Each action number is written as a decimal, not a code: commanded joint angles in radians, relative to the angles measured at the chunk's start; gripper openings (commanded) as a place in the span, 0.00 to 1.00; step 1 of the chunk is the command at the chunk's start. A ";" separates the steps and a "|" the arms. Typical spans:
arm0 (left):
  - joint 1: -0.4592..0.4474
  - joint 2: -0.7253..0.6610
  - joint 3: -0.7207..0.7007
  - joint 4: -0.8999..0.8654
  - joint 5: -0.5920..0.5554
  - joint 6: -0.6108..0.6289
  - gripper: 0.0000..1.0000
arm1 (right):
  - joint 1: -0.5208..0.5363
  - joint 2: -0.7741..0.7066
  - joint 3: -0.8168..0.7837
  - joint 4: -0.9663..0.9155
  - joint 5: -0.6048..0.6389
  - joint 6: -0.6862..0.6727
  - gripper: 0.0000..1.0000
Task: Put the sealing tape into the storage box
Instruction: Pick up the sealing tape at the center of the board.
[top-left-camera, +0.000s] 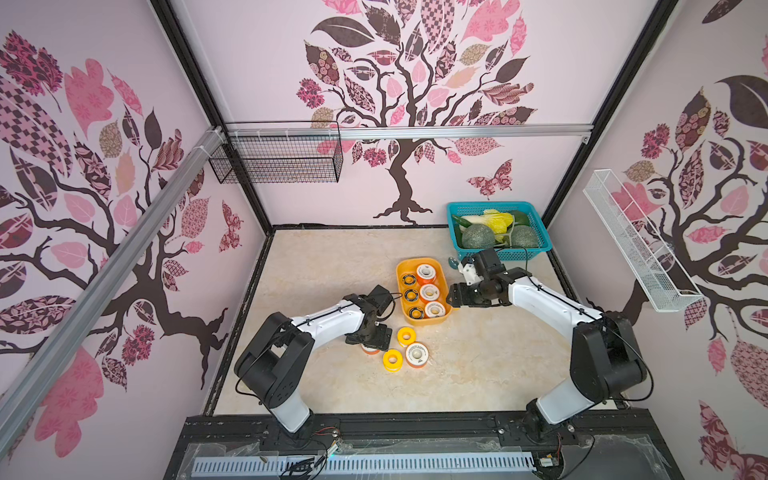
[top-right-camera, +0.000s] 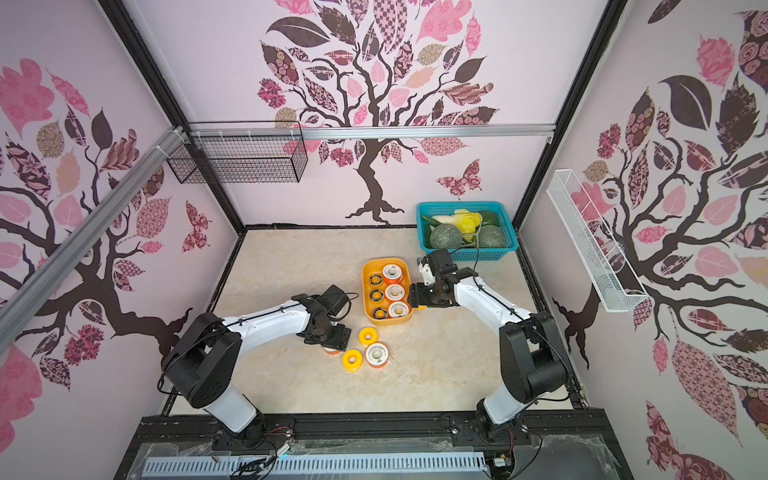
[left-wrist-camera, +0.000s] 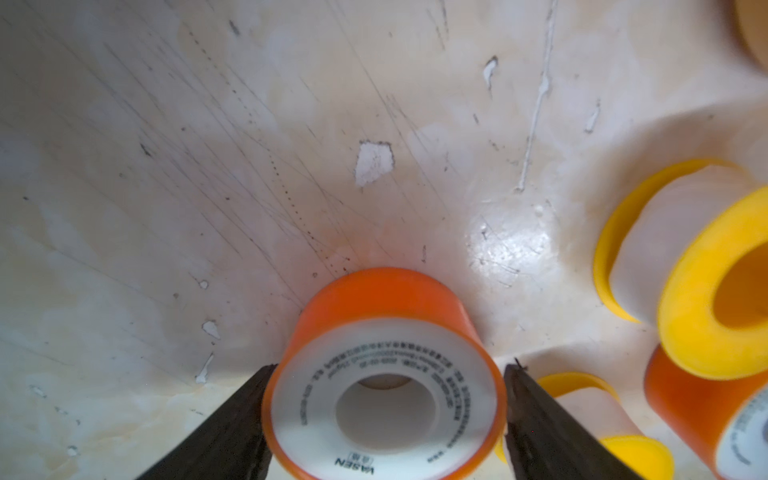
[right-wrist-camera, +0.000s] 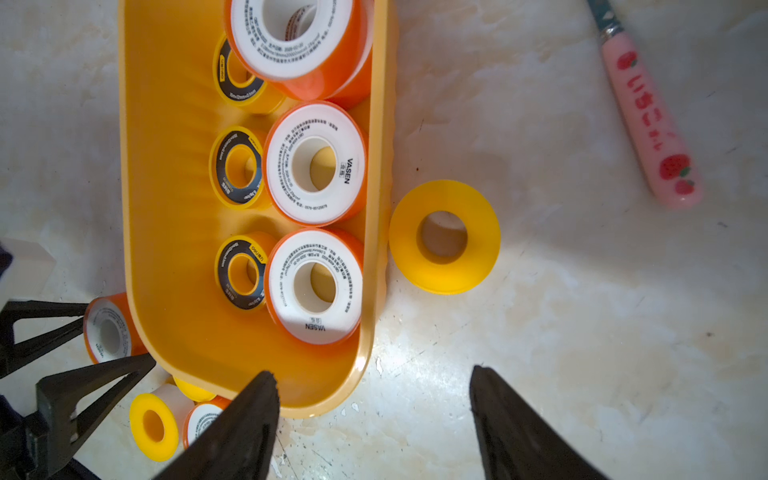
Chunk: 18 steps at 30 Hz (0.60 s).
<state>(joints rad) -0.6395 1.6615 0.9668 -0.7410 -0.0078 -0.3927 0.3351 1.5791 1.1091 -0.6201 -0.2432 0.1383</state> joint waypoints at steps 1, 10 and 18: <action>-0.003 0.001 0.003 0.014 -0.025 0.000 0.82 | -0.001 -0.005 0.001 -0.002 -0.014 0.000 0.77; -0.003 -0.017 0.018 -0.005 -0.057 -0.002 0.70 | -0.002 0.010 0.002 0.000 -0.031 0.001 0.77; -0.004 -0.072 0.085 -0.073 -0.085 0.009 0.70 | -0.001 0.042 0.023 0.021 -0.027 0.016 0.77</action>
<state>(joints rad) -0.6403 1.6264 1.0100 -0.7864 -0.0696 -0.3920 0.3351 1.5955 1.1095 -0.6159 -0.2687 0.1432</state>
